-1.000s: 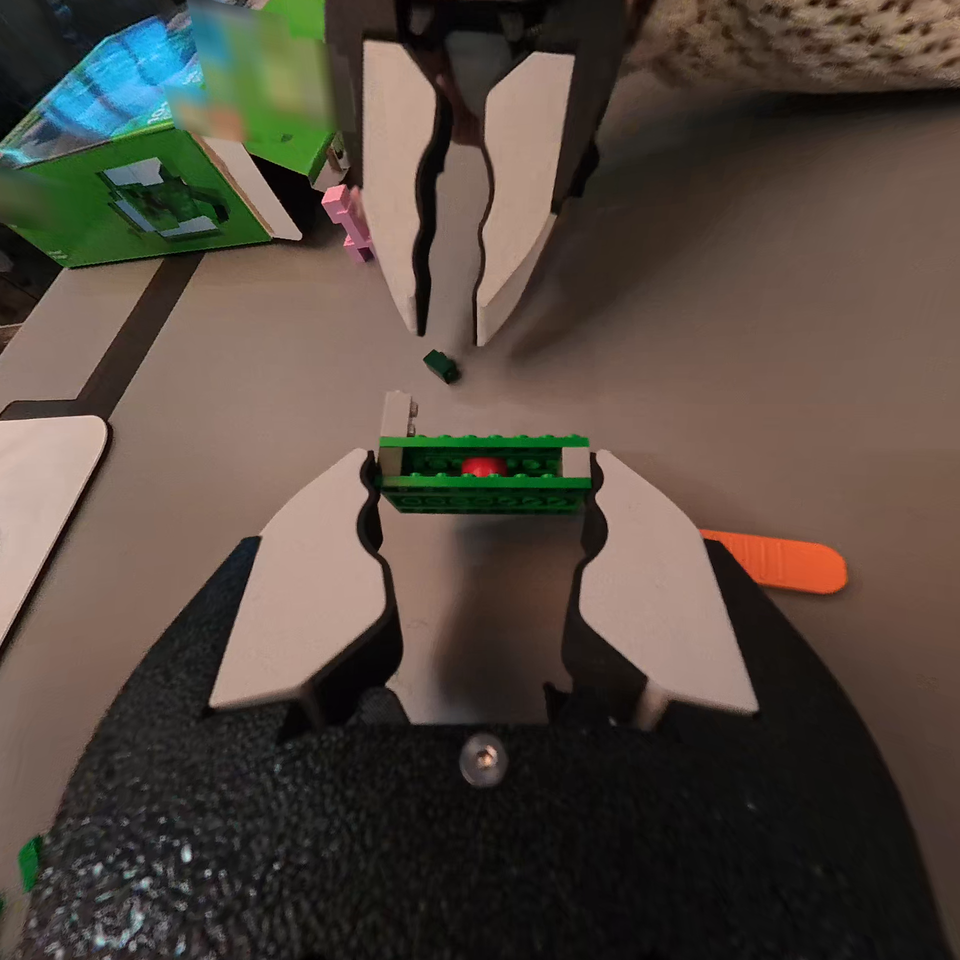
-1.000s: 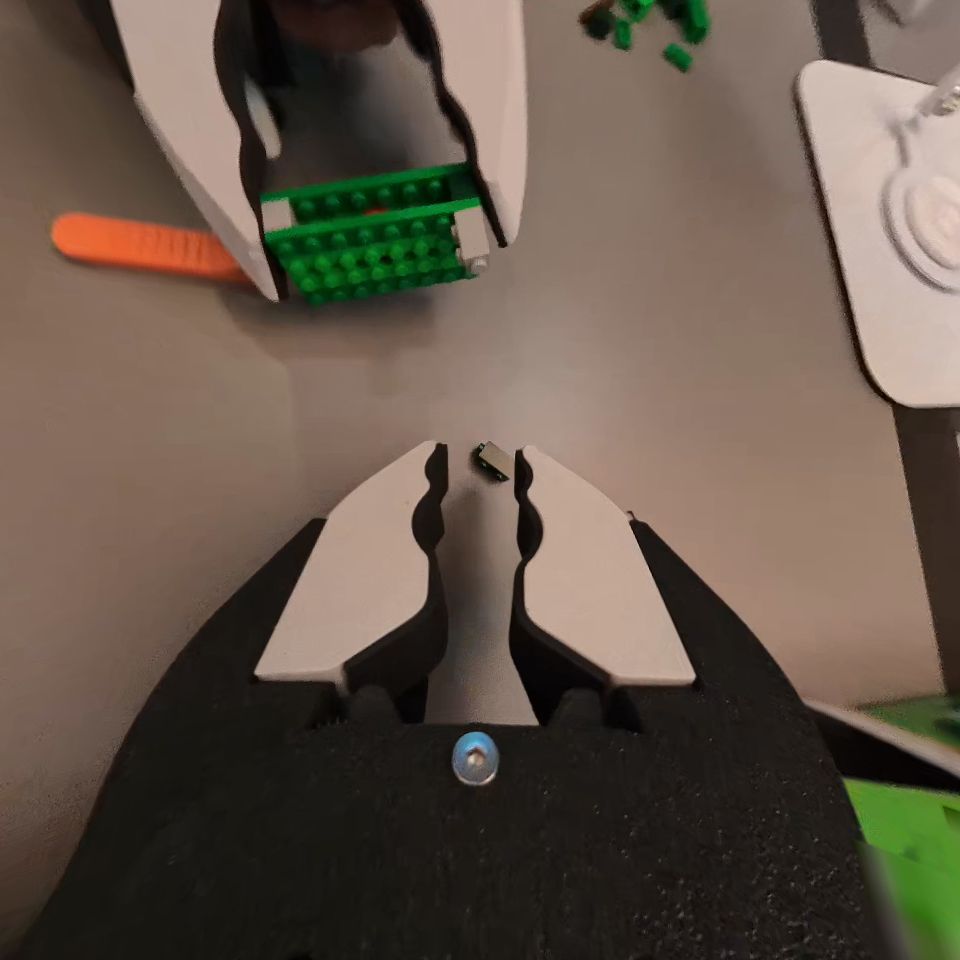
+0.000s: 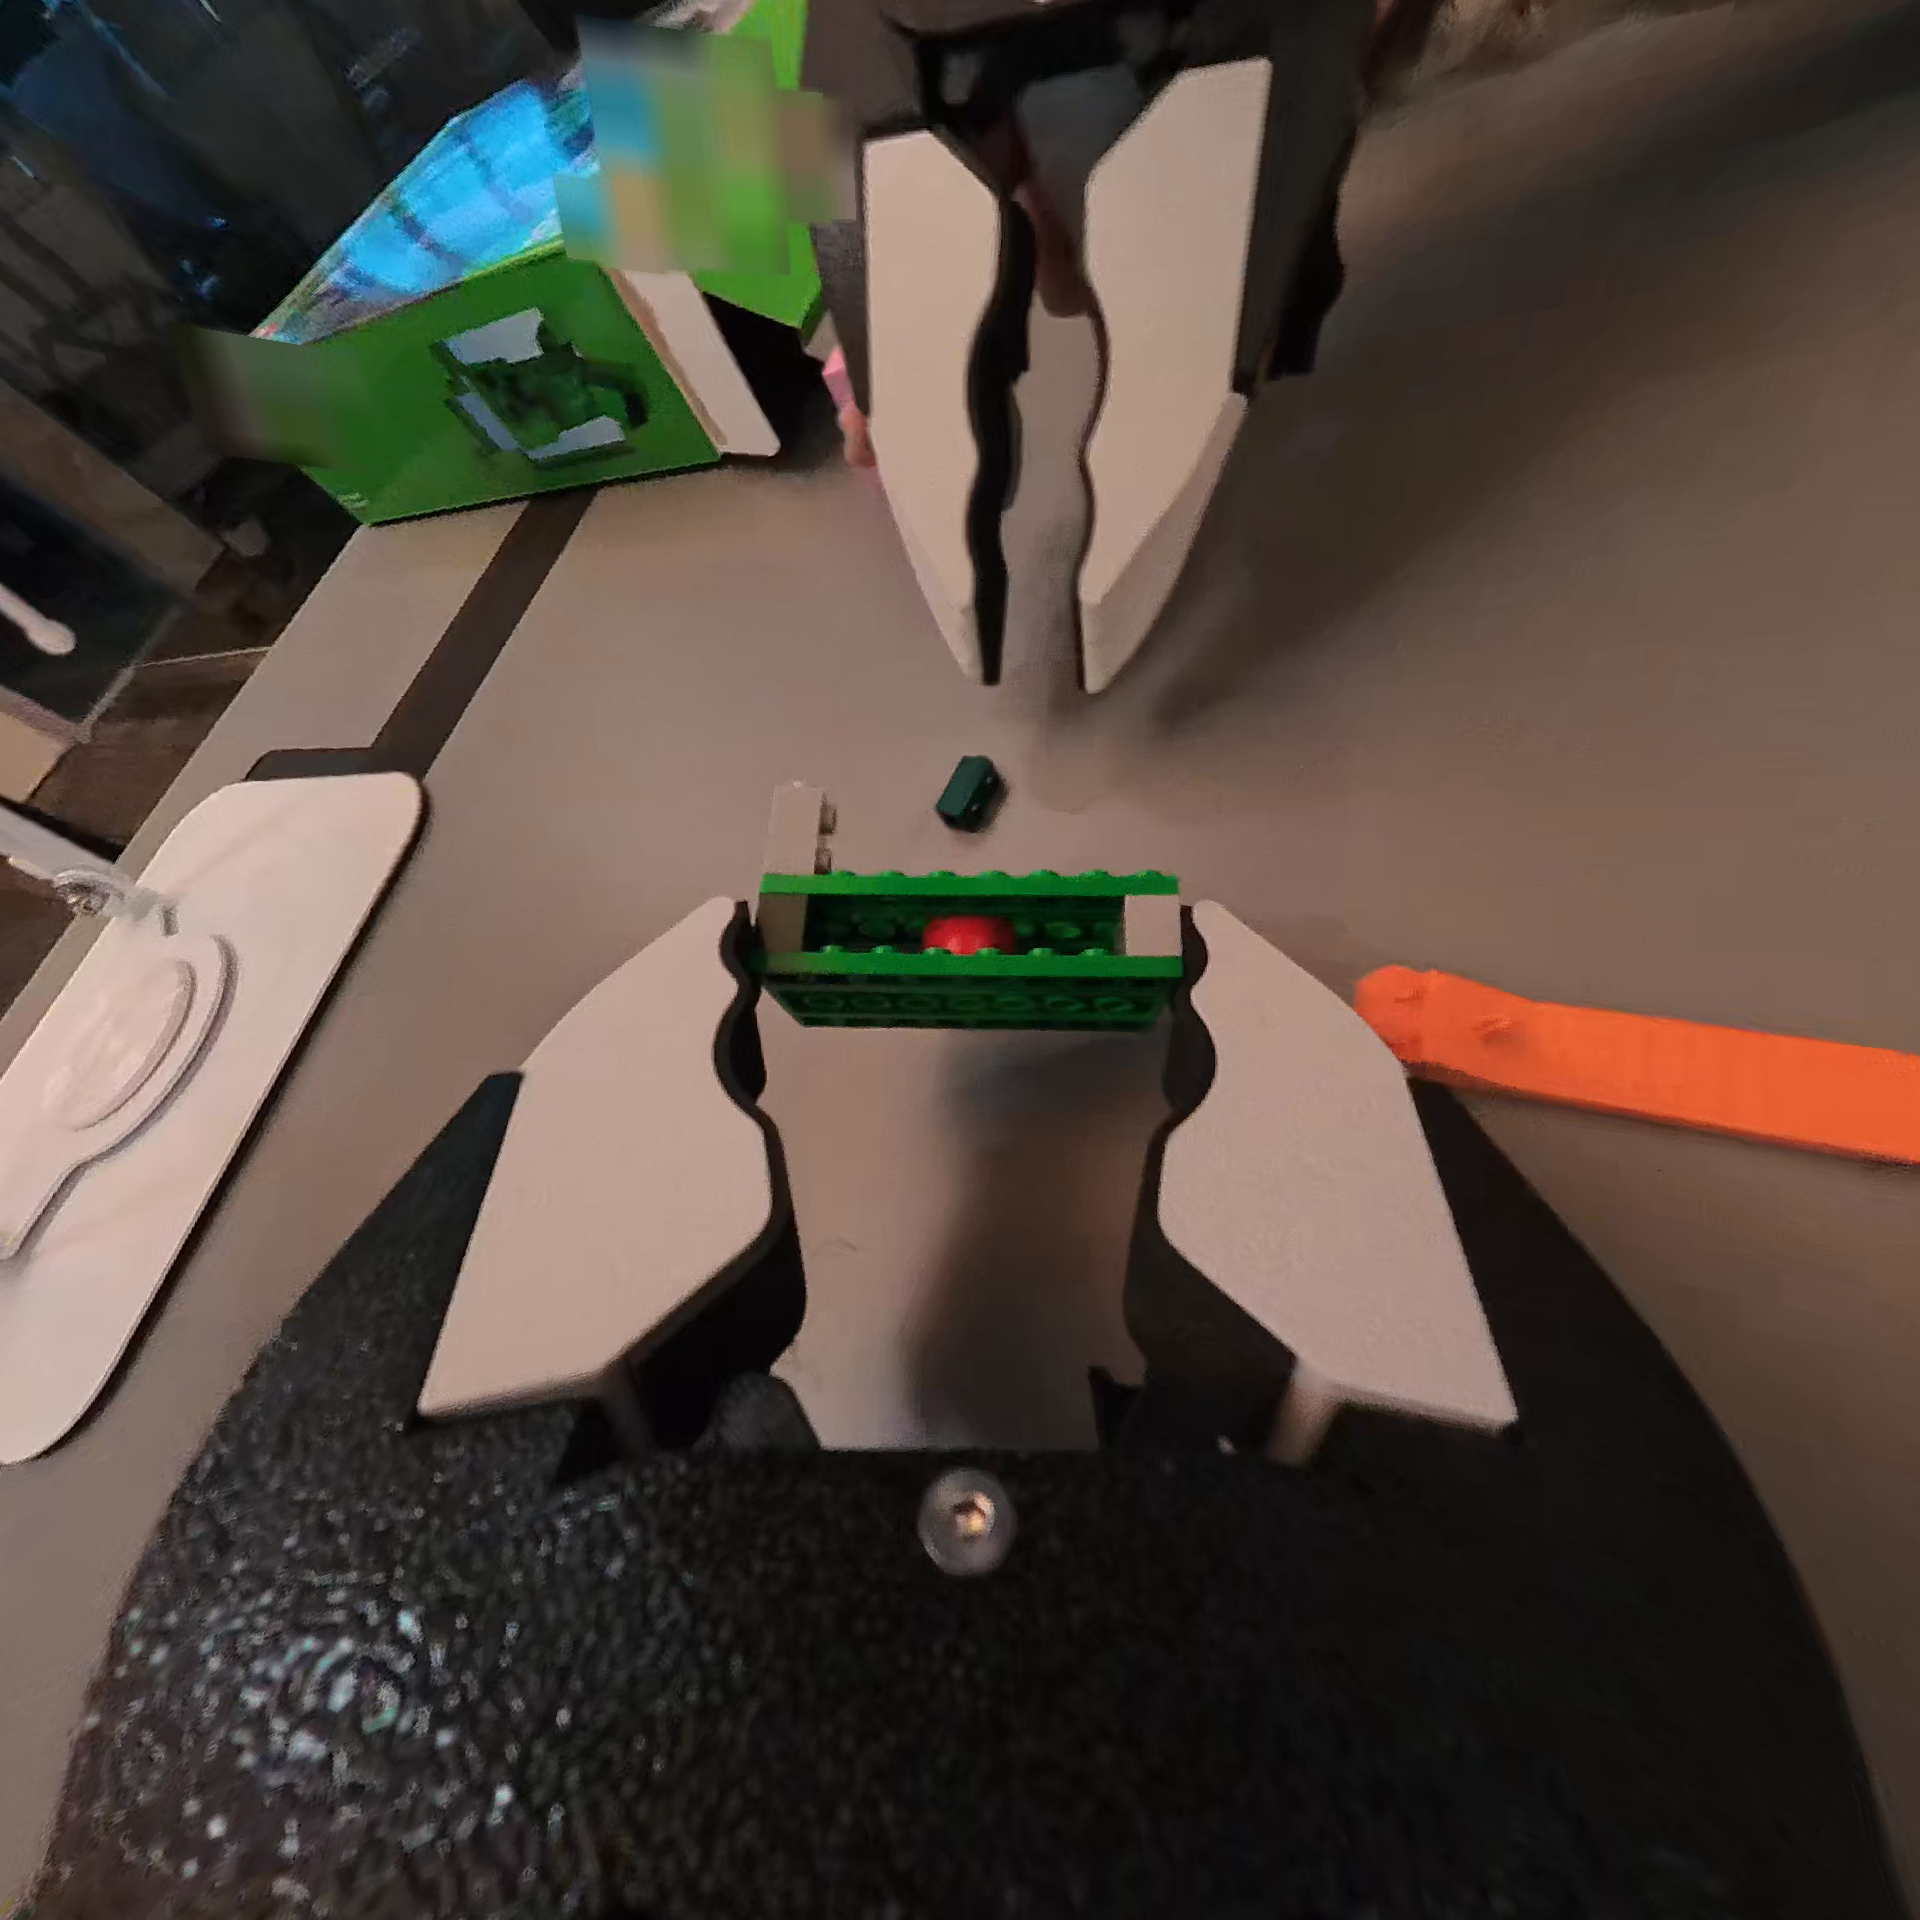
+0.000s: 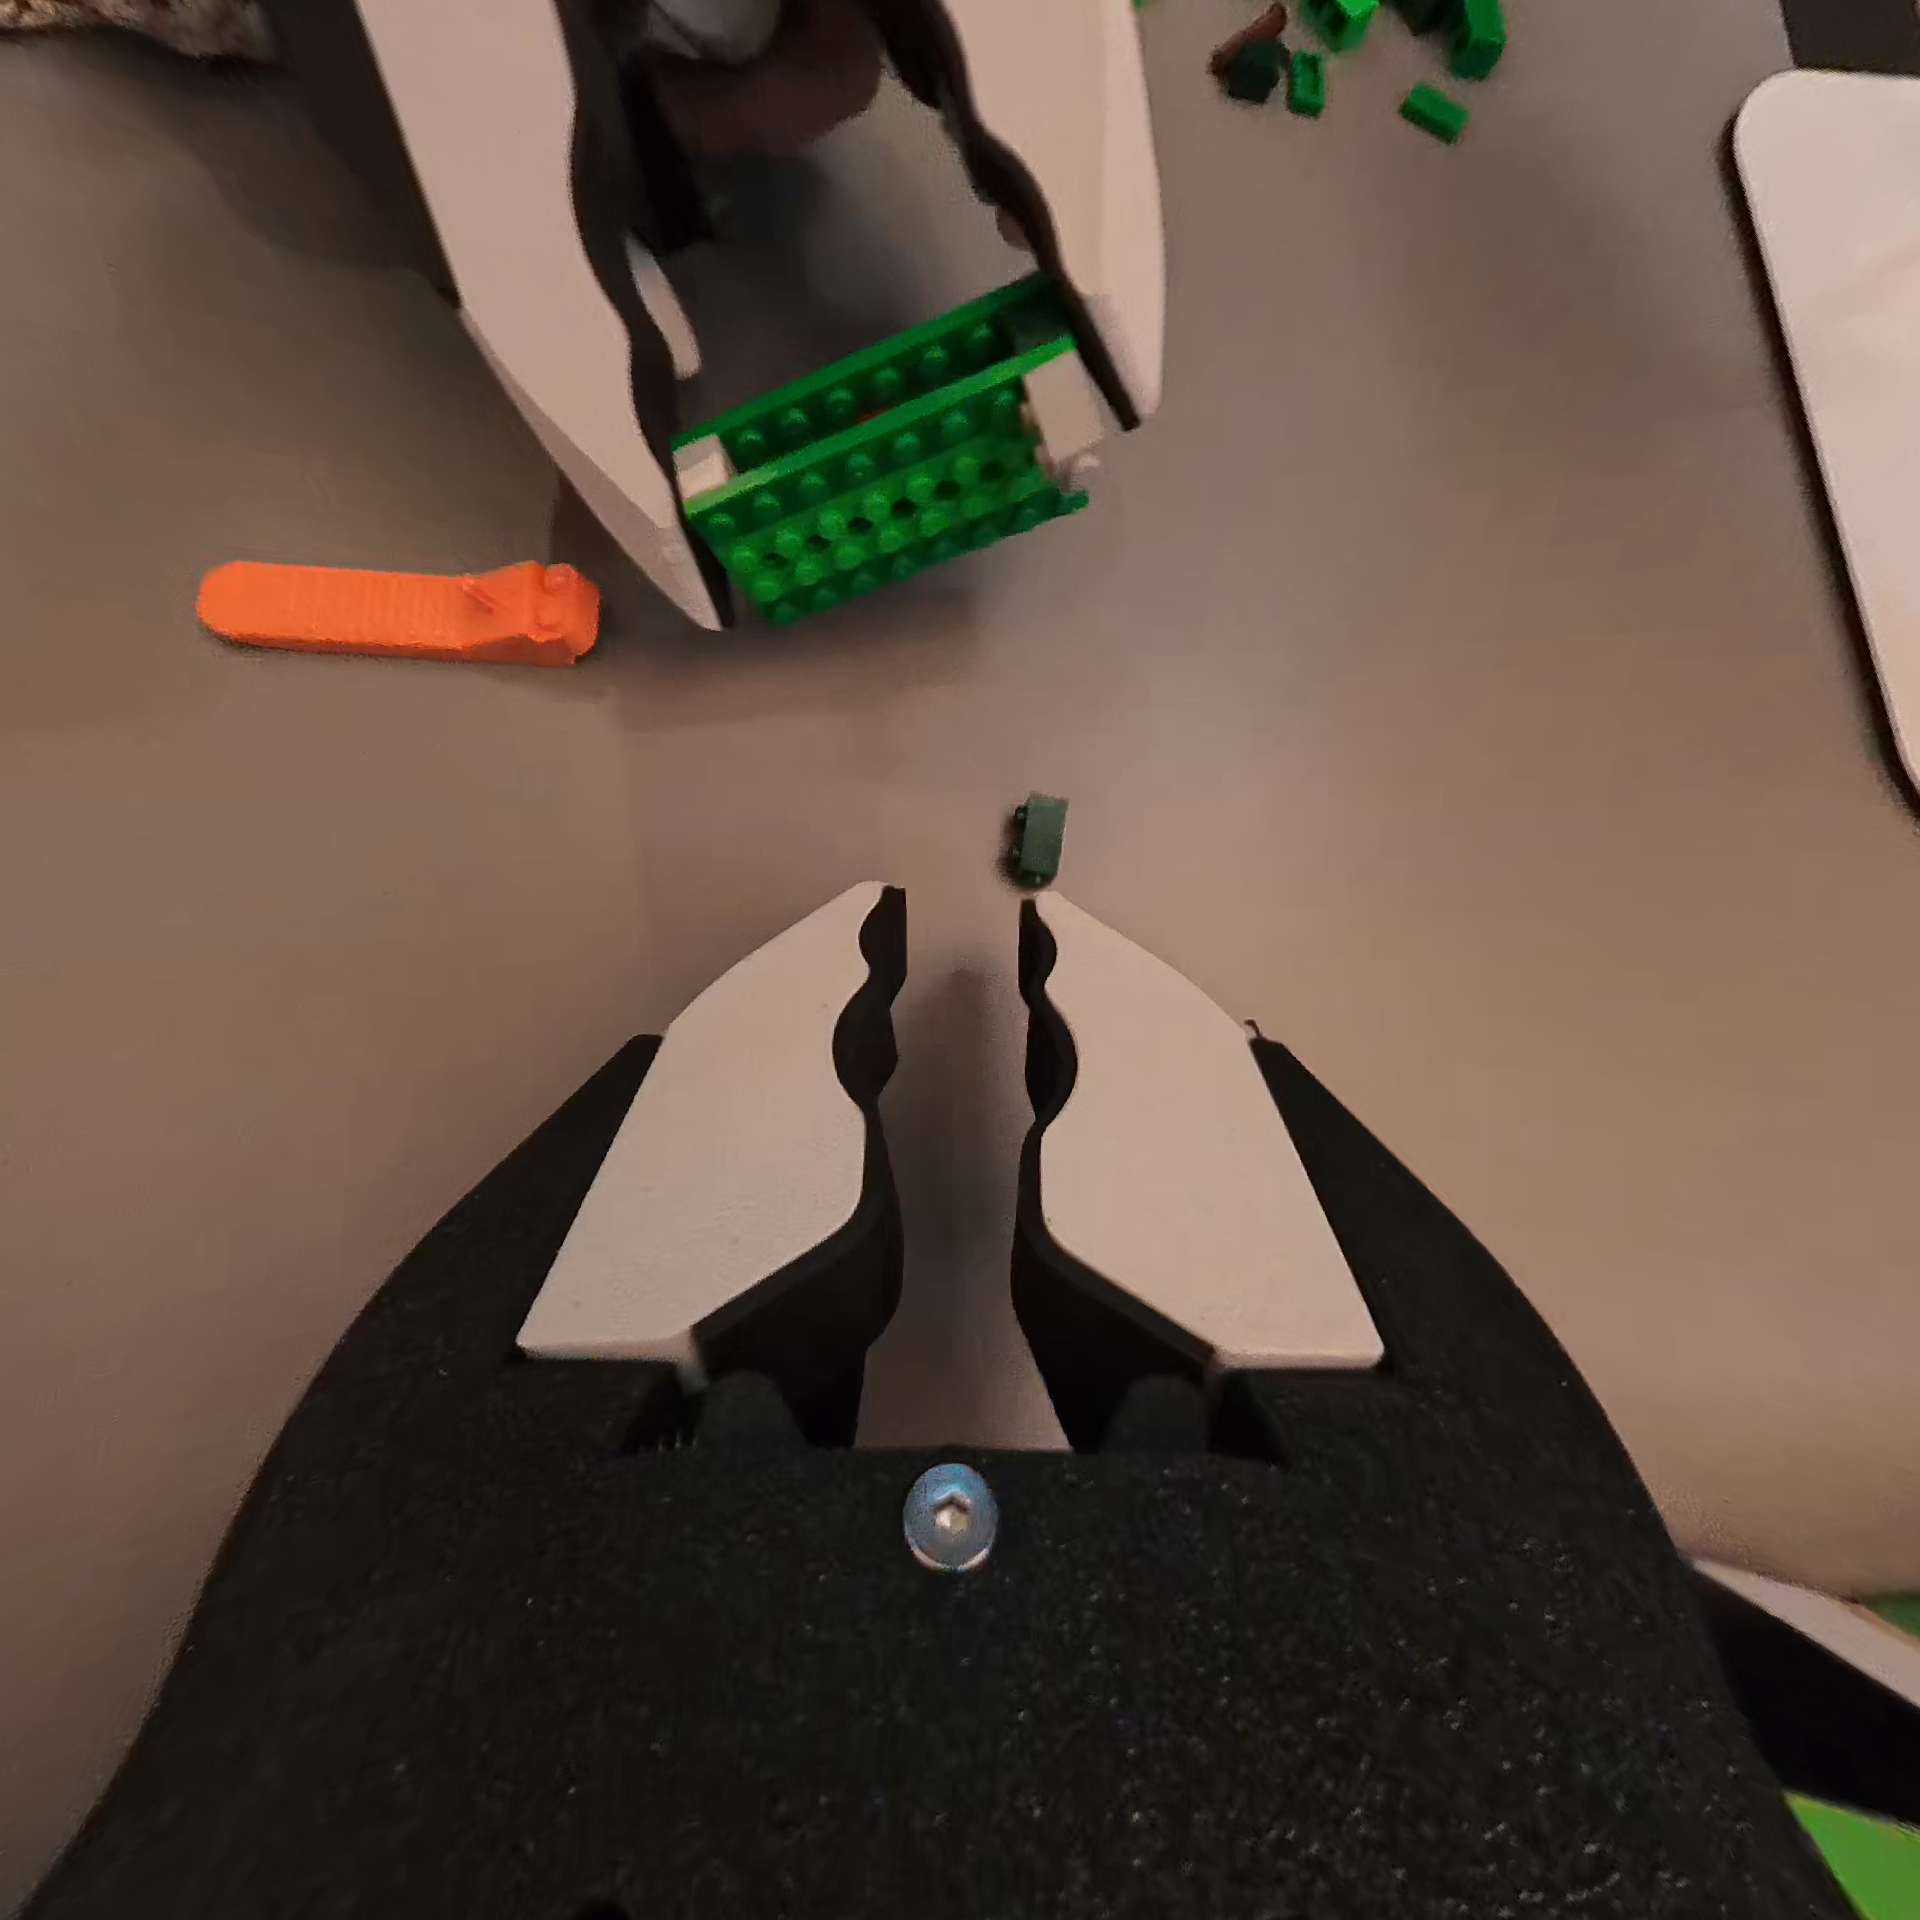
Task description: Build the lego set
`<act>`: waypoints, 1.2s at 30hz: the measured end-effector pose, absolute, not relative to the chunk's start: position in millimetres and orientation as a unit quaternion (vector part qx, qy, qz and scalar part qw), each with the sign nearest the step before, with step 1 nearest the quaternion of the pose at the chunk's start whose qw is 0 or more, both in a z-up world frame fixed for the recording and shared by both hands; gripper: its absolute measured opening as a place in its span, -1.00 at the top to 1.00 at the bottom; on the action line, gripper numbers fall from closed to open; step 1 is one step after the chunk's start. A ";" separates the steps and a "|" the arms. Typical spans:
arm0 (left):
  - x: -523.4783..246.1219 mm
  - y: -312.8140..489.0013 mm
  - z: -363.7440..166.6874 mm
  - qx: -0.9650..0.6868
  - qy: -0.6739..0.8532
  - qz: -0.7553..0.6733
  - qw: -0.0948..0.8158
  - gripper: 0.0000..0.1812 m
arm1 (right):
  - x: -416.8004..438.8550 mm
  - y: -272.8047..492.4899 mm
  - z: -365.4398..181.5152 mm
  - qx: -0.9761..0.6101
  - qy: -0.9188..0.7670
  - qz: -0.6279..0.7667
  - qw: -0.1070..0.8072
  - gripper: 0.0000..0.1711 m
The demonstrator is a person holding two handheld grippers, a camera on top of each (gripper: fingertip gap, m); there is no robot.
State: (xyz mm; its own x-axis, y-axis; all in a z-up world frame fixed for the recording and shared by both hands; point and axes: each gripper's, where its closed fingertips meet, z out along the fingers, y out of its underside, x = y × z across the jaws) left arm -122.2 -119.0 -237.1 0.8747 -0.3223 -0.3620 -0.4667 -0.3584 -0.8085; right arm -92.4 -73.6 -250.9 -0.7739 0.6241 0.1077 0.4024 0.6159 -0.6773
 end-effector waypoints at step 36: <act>-150.3 -114.4 -204.4 -0.748 0.167 0.210 0.607 0.17 | -23.3 -21.1 -252.3 -0.471 -0.880 0.023 0.048 0.89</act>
